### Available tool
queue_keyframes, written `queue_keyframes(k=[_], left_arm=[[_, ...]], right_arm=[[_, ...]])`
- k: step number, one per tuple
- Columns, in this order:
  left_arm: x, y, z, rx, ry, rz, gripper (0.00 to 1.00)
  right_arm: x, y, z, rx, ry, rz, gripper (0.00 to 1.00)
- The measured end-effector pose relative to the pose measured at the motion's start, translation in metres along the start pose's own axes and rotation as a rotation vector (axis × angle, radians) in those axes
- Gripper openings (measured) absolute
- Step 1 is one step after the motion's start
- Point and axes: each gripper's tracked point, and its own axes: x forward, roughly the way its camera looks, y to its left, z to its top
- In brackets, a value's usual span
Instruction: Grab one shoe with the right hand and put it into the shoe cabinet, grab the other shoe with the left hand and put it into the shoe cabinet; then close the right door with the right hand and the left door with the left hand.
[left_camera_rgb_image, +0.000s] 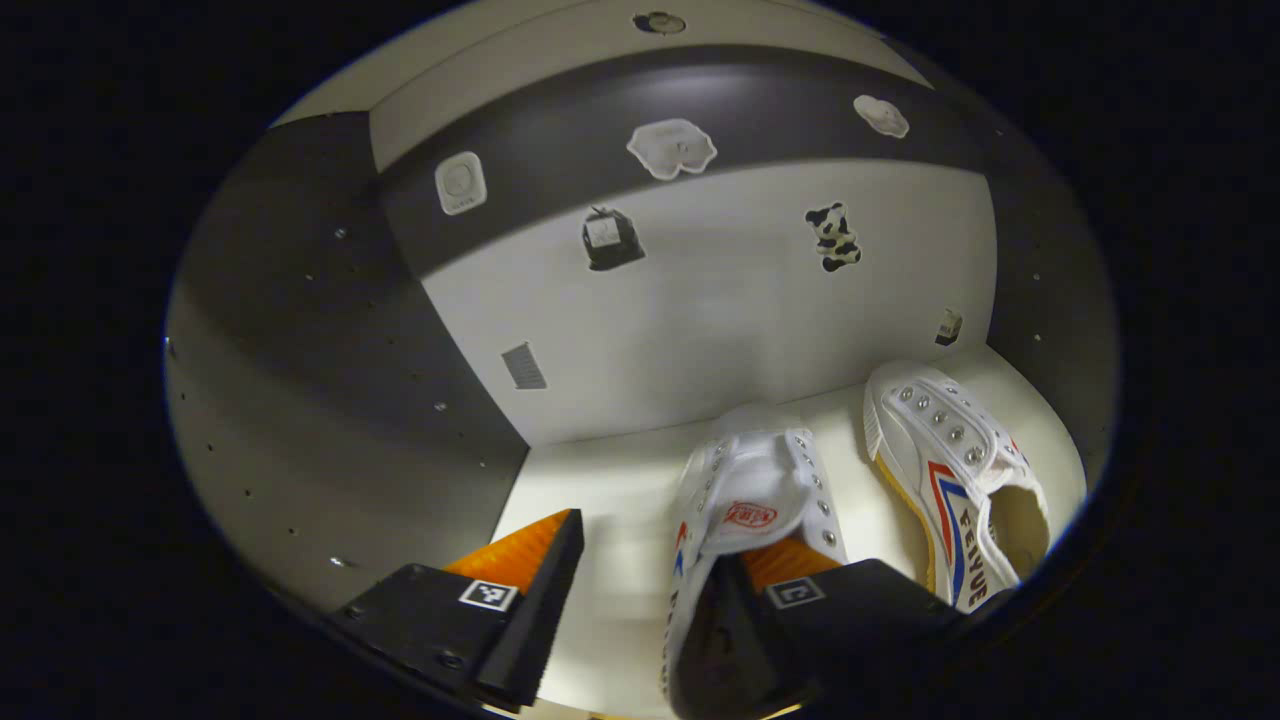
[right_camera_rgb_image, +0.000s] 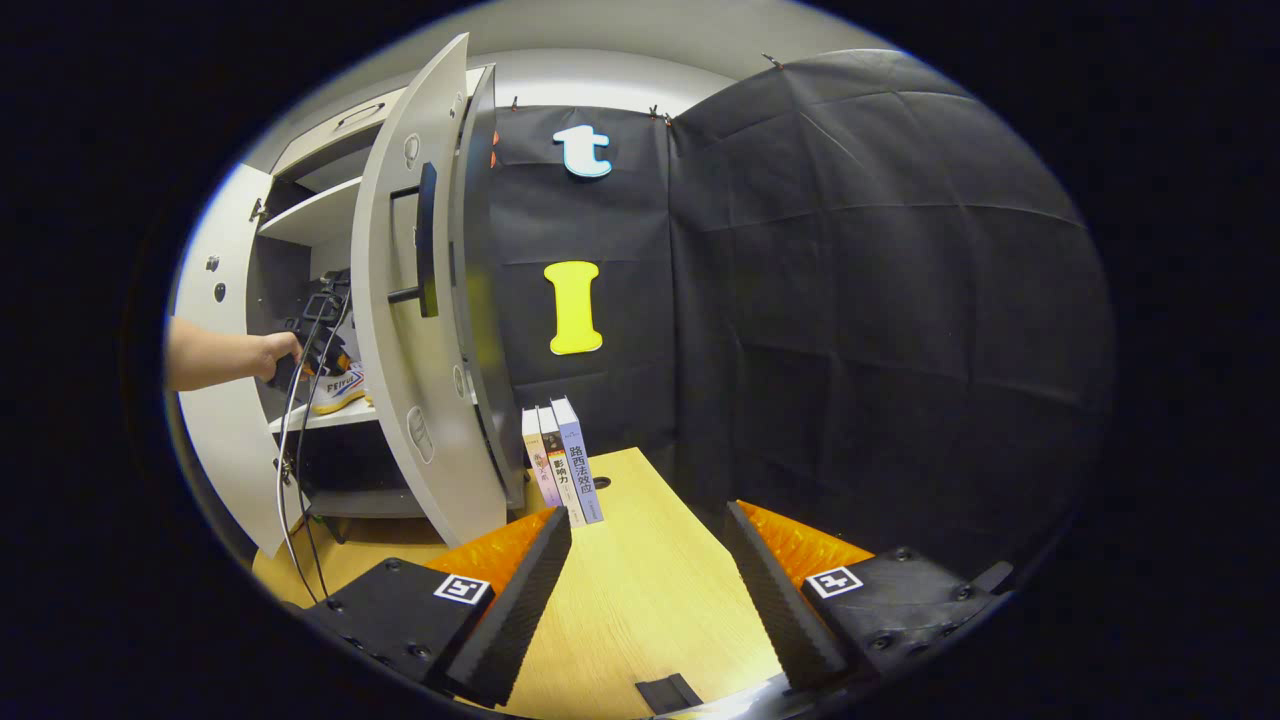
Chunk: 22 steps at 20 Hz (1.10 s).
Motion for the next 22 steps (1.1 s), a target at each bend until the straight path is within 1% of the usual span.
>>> queue_keyframes(k=[1,2,4,7,9,11,14,16,17,18,19,22], left_arm=[[-0.012,-0.001,-0.001,-0.021,-0.014,-0.021,0.81],[-0.027,-0.004,-0.005,-0.056,-0.024,-0.048,0.88],[-0.058,-0.003,-0.006,-0.083,-0.073,-0.066,0.98],[-0.119,-0.007,0.0,-0.055,-0.194,-0.098,0.97],[-0.162,-0.008,0.002,-0.062,-0.273,-0.106,0.96],[-0.205,-0.011,0.002,-0.084,-0.361,-0.117,0.96],[-0.269,-0.014,-0.013,-0.132,-0.459,-0.132,0.96],[-0.305,-0.006,-0.029,-0.14,-0.513,-0.099,0.96],[-0.321,-0.003,-0.038,-0.143,-0.534,-0.079,0.92],[-0.334,-0.003,-0.048,-0.145,-0.545,-0.067,1.0],[-0.346,-0.002,-0.06,-0.158,-0.549,-0.055,0.96],[-0.372,0.0,-0.095,-0.212,-0.543,-0.036,0.96]], right_arm=[[0.003,0.003,0.001,0.006,0.004,0.017,0.99],[0.005,0.007,0.003,0.015,0.004,0.034,0.99],[0.008,0.013,0.011,0.025,-0.009,0.069,0.99],[0.012,0.018,0.026,-0.008,-0.042,0.107,0.99],[0.015,0.021,0.035,-0.028,-0.06,0.134,0.99],[0.018,0.025,0.043,-0.034,-0.068,0.161,0.98],[0.022,0.028,0.057,-0.046,-0.084,0.185,0.99],[0.025,0.03,0.068,-0.043,-0.097,0.206,0.99],[0.027,0.031,0.075,-0.045,-0.106,0.216,0.98],[0.029,0.032,0.081,-0.05,-0.117,0.225,0.98],[0.032,0.033,0.087,-0.058,-0.128,0.235,0.98],[0.039,0.039,0.1,-0.07,-0.148,0.27,0.98]])
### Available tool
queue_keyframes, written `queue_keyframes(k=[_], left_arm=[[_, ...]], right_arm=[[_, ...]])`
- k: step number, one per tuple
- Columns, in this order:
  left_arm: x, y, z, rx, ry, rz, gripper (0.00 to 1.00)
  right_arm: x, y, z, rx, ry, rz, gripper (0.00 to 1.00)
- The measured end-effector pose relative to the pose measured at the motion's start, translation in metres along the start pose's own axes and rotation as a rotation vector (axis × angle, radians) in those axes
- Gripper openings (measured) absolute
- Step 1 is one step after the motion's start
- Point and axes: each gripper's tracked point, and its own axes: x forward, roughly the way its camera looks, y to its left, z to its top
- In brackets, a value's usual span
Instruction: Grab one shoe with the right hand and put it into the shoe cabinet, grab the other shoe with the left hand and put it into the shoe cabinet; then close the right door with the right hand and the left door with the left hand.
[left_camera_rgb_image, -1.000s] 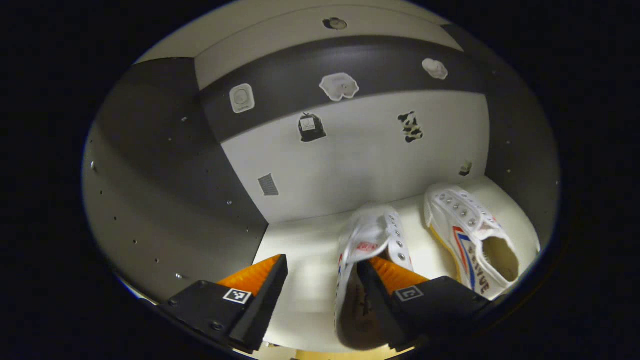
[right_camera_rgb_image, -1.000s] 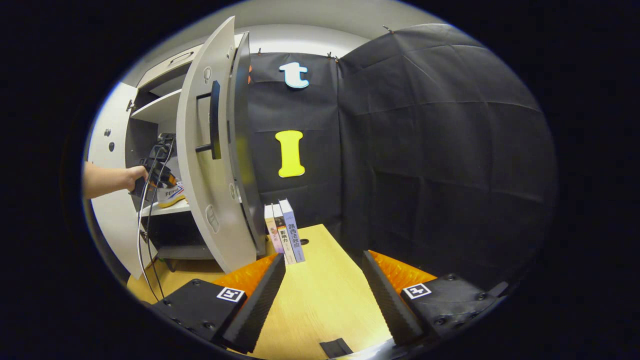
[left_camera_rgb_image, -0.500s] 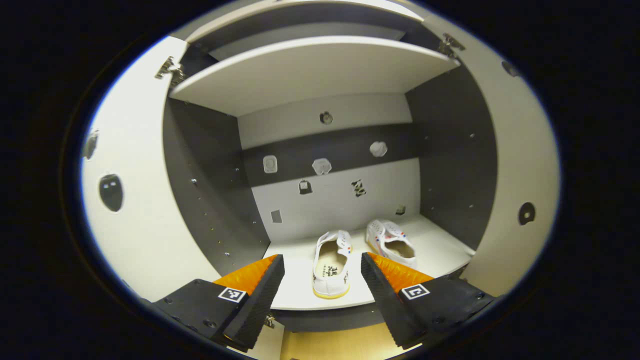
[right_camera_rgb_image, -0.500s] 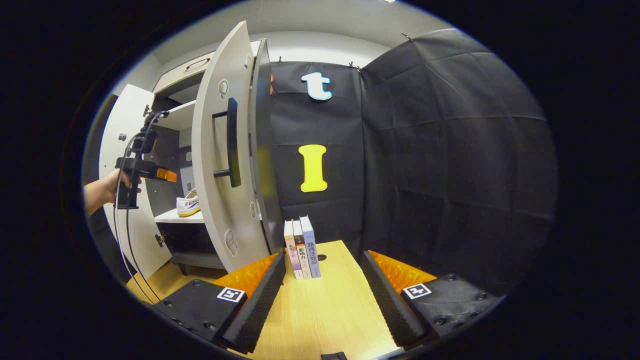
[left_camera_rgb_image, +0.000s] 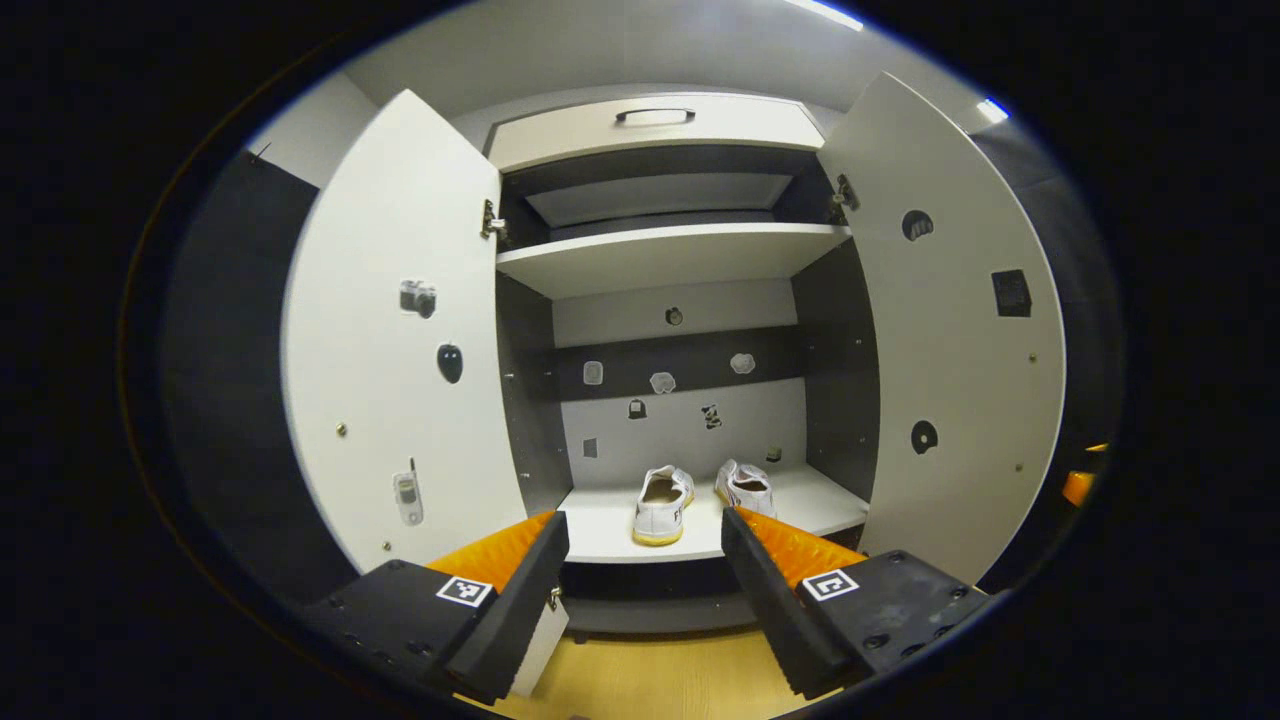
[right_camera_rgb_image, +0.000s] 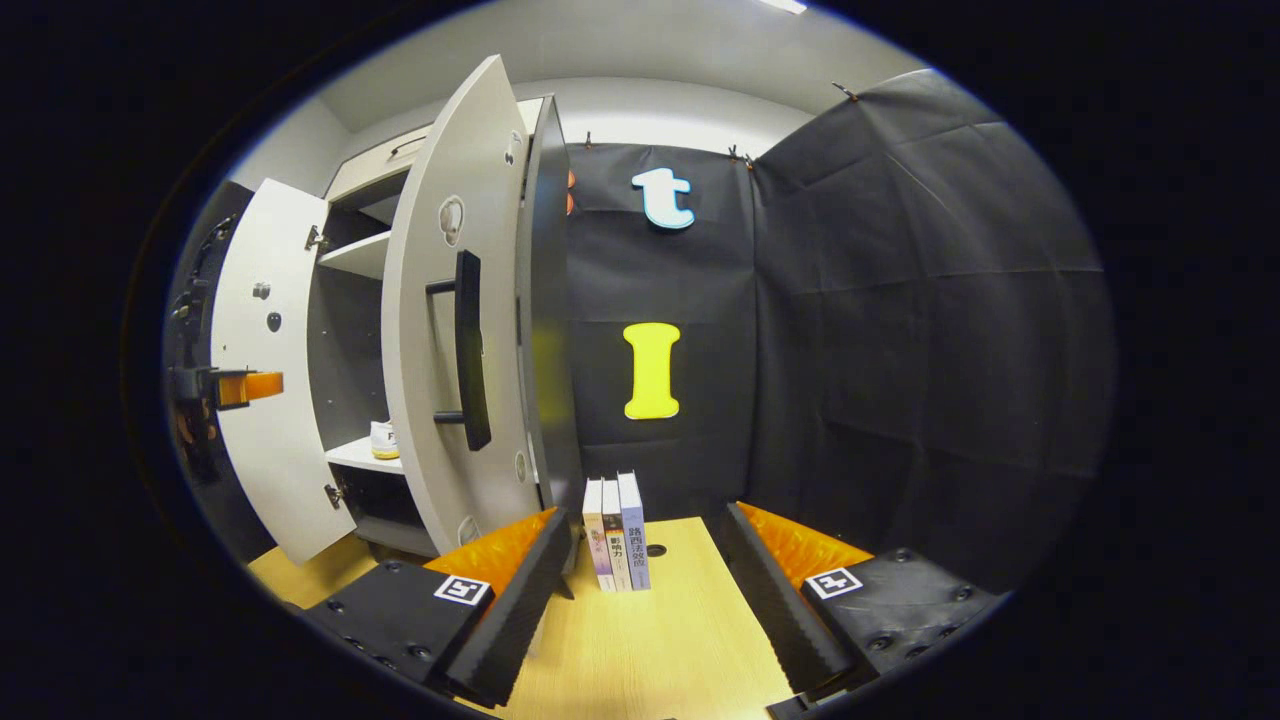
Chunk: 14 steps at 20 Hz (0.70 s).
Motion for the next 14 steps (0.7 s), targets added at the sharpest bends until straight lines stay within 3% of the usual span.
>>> queue_keyframes(k=[7,14], left_arm=[[-0.064,0.015,-0.03,0.024,0.007,0.045,0.96],[-0.076,-0.006,-0.061,-0.055,0.065,-0.029,0.96]], right_arm=[[0.02,0.007,0.029,0.006,-0.044,0.025,0.98],[0.052,0.012,0.07,0.022,-0.07,0.026,0.98]])
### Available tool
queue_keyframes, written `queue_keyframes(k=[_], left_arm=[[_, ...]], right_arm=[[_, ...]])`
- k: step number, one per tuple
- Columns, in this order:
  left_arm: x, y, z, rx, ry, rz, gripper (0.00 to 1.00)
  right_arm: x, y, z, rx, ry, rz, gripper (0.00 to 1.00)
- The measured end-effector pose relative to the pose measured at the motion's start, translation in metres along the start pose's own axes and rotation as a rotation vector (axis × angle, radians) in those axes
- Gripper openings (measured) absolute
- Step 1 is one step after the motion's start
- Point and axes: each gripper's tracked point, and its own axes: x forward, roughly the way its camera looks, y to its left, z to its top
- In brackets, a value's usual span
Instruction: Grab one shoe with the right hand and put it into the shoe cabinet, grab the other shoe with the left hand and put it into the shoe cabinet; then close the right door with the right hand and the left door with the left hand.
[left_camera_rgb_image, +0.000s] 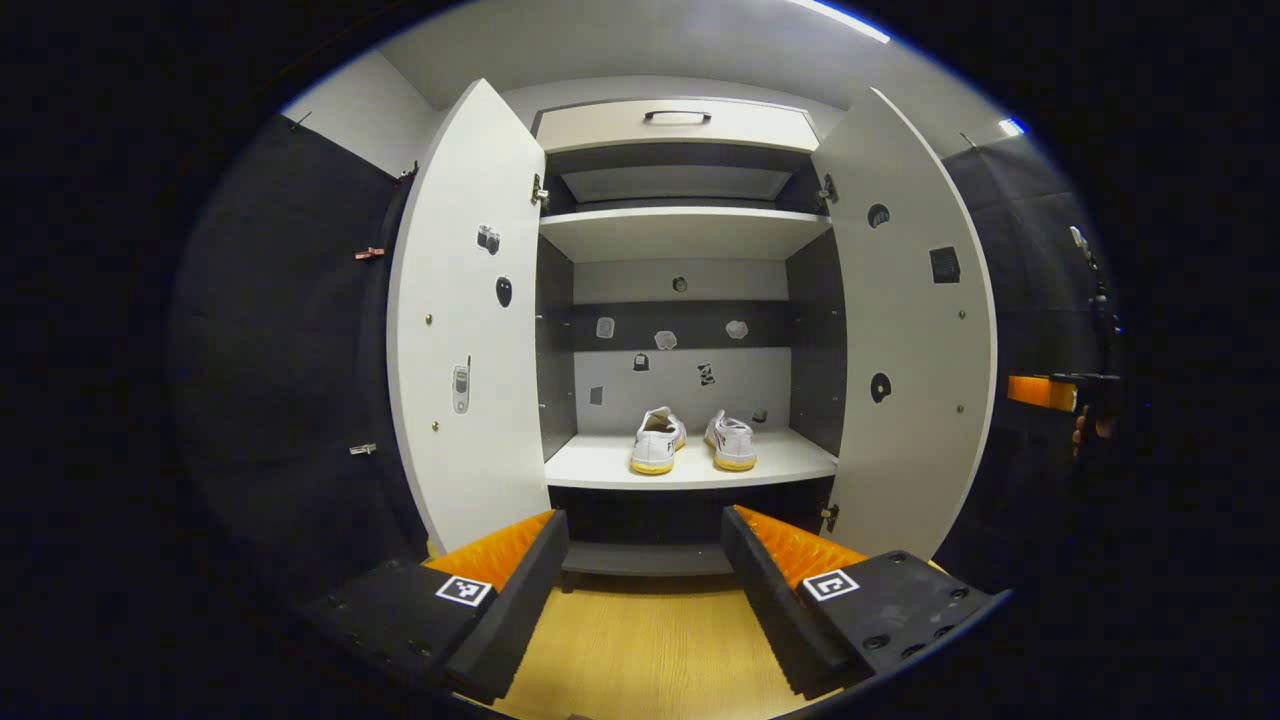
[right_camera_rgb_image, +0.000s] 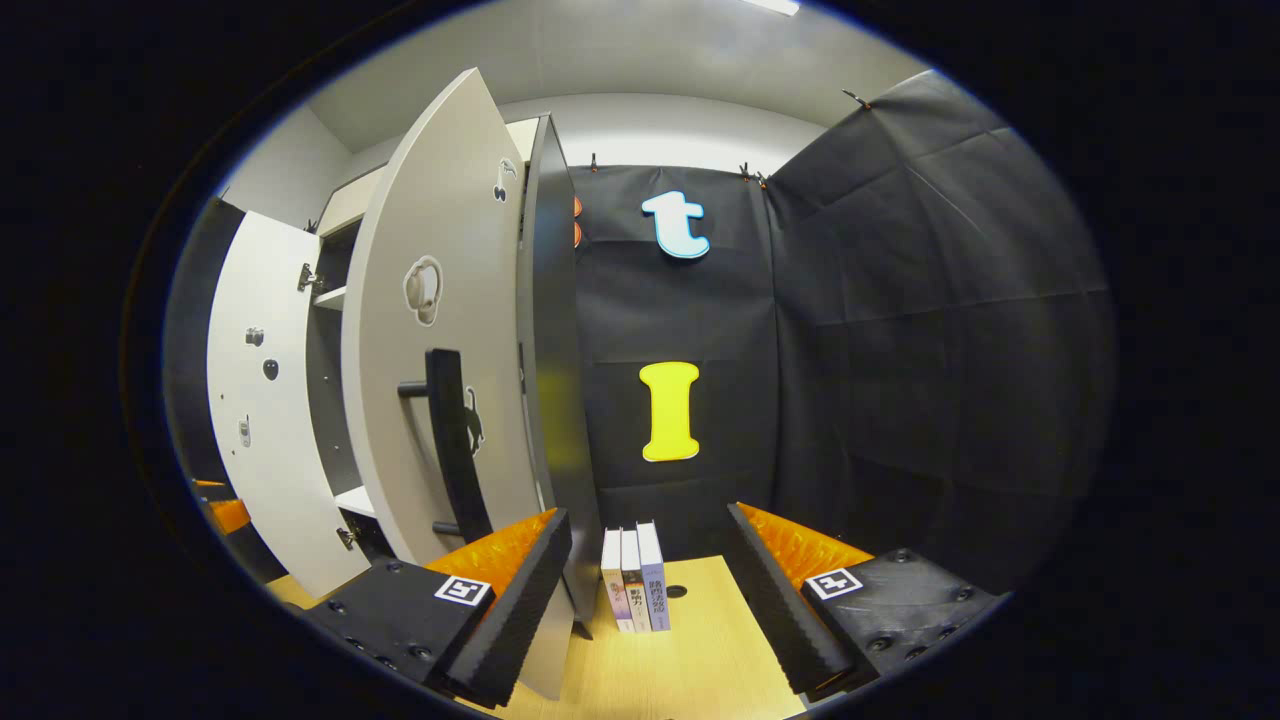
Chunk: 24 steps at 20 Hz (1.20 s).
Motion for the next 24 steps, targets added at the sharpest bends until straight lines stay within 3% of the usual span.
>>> queue_keyframes(k=[4,7,11,13,24], left_arm=[[0.004,0.0,-0.011,0.036,0.027,-0.054,0.96],[0.008,0.009,-0.006,0.04,0.021,-0.089,0.96],[0.013,0.031,-0.006,0.041,0.019,-0.097,0.96],[0.013,0.037,-0.01,0.04,0.025,-0.102,0.96],[0.012,0.073,-0.026,-0.013,0.04,-0.099,0.96]], right_arm=[[0.022,0.016,0.02,0.049,0.018,0.02,0.98],[0.028,0.02,0.032,0.008,0.007,0.01,0.98],[0.029,0.04,0.037,-0.016,-0.003,0.024,0.98],[0.031,0.036,0.039,-0.063,-0.015,-0.014,0.97],[0.021,0.068,0.039,-0.029,-0.012,-0.046,0.97]])
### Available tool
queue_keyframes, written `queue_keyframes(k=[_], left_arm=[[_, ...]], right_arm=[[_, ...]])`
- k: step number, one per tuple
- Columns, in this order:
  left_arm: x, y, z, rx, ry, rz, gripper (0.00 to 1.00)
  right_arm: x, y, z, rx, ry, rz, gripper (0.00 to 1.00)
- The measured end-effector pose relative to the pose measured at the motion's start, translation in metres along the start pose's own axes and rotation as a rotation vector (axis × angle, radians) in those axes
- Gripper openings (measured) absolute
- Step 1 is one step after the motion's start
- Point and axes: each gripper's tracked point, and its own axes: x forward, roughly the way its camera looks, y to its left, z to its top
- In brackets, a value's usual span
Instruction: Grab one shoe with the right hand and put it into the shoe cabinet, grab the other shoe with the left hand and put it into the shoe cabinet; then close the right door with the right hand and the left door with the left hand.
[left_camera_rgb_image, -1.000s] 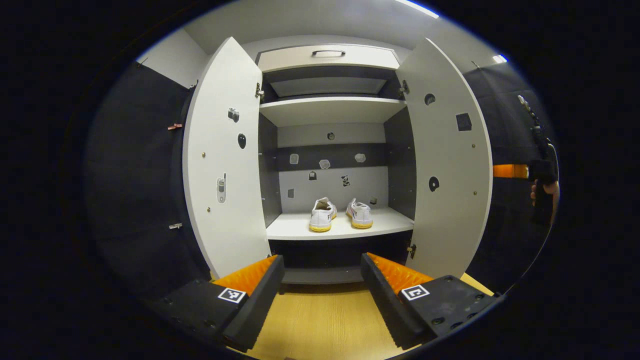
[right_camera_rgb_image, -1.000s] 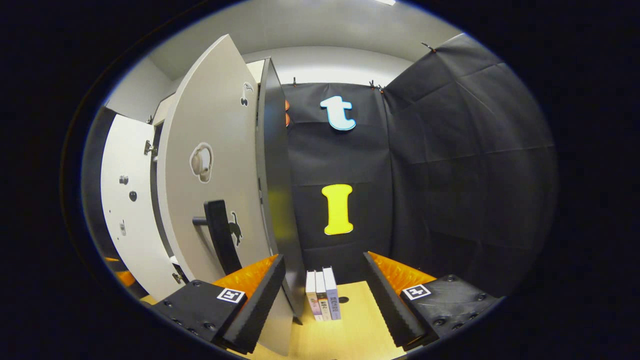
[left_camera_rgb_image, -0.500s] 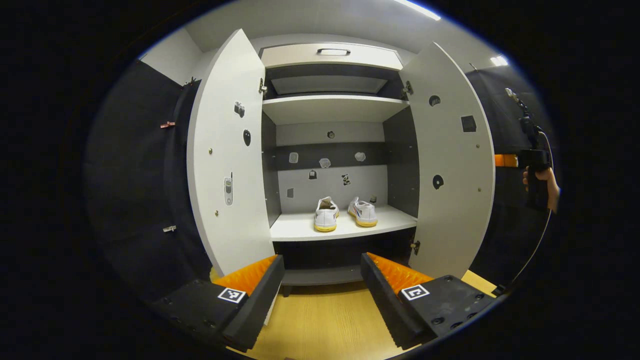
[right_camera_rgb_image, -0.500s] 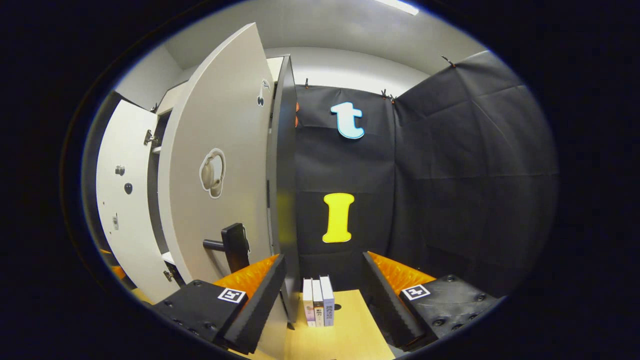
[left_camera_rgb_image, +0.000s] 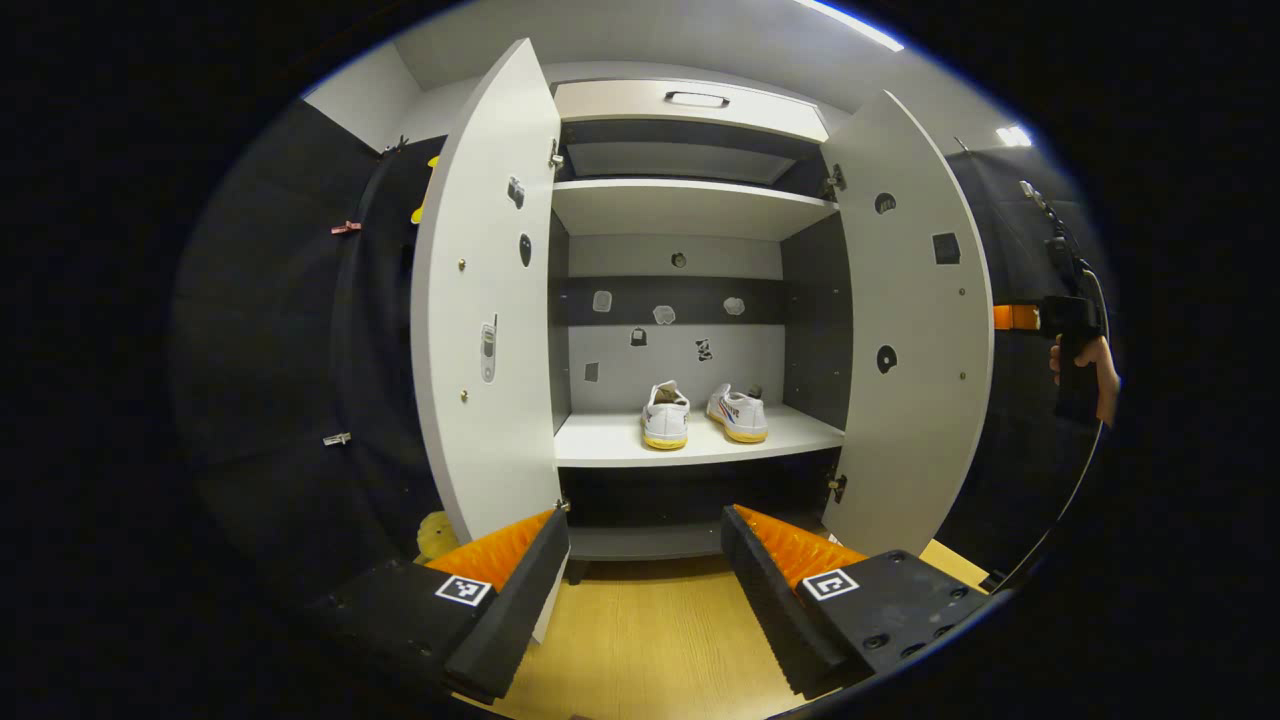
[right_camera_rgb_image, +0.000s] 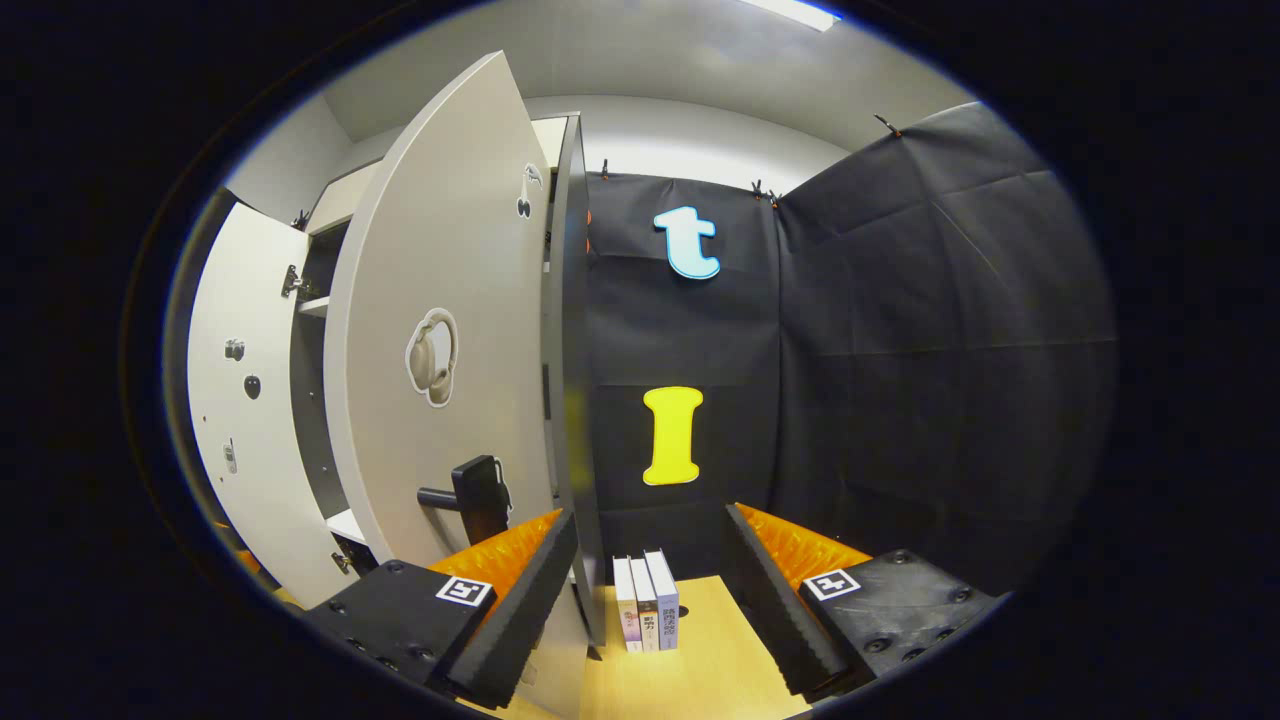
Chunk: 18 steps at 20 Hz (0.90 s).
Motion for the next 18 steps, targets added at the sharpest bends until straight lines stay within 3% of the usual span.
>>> queue_keyframes(k=[9,13,18], left_arm=[[-0.015,0.047,-0.006,-0.03,-0.001,0.063,0.96],[-0.028,0.076,-0.015,-0.057,0.009,0.115,0.96],[-0.049,0.122,-0.023,-0.083,0.013,0.19,0.97]], right_arm=[[0.006,0.109,-0.006,0.0,0.003,0.123,0.97],[0.013,0.185,-0.02,0.035,0.033,0.251,0.98],[0.0,0.22,-0.017,-0.022,-0.024,0.279,0.98]])
